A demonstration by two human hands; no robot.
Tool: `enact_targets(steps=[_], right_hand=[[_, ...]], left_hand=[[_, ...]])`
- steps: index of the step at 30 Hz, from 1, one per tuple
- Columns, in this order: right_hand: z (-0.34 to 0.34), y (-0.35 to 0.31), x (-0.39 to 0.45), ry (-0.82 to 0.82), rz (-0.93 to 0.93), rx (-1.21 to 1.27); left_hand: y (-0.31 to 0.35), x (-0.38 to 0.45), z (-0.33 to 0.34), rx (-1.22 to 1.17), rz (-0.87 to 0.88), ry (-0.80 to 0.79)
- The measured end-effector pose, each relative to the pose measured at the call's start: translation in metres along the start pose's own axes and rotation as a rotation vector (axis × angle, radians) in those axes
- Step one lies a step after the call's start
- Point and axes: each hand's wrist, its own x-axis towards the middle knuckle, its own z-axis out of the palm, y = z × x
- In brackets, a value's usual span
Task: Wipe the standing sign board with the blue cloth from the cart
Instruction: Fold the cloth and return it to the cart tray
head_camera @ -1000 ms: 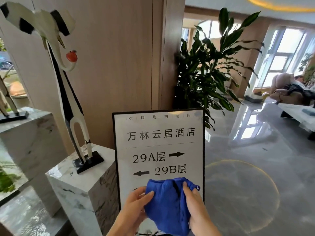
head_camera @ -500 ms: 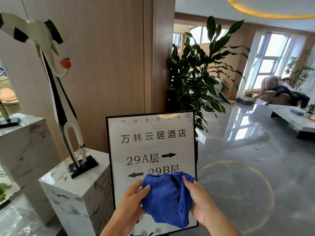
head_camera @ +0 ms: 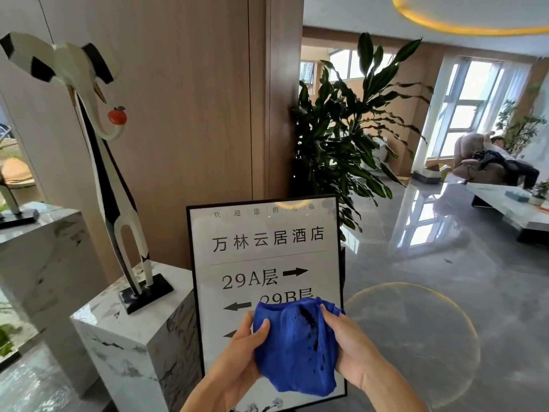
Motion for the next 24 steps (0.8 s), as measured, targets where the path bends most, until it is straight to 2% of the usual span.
enact_targets(steps=[8,14,19,24], right_hand=[[0.000,-0.003,0.001,-0.032,0.030,0.019],[0.004,-0.007,-0.002,-0.052,0.010,-0.011],[-0.003,-0.012,-0.011,-0.099,0.074,-0.027],[-0.005,-0.016,-0.019,-0.209,0.101,-0.044]], left_hand=[[0.003,0.005,0.002,0.005,0.022,0.021],[0.001,0.005,0.005,-0.104,0.021,-0.087],[0.005,0.000,0.006,-0.152,0.005,-0.163],[0.007,-0.004,0.003,-0.142,-0.007,-0.156]])
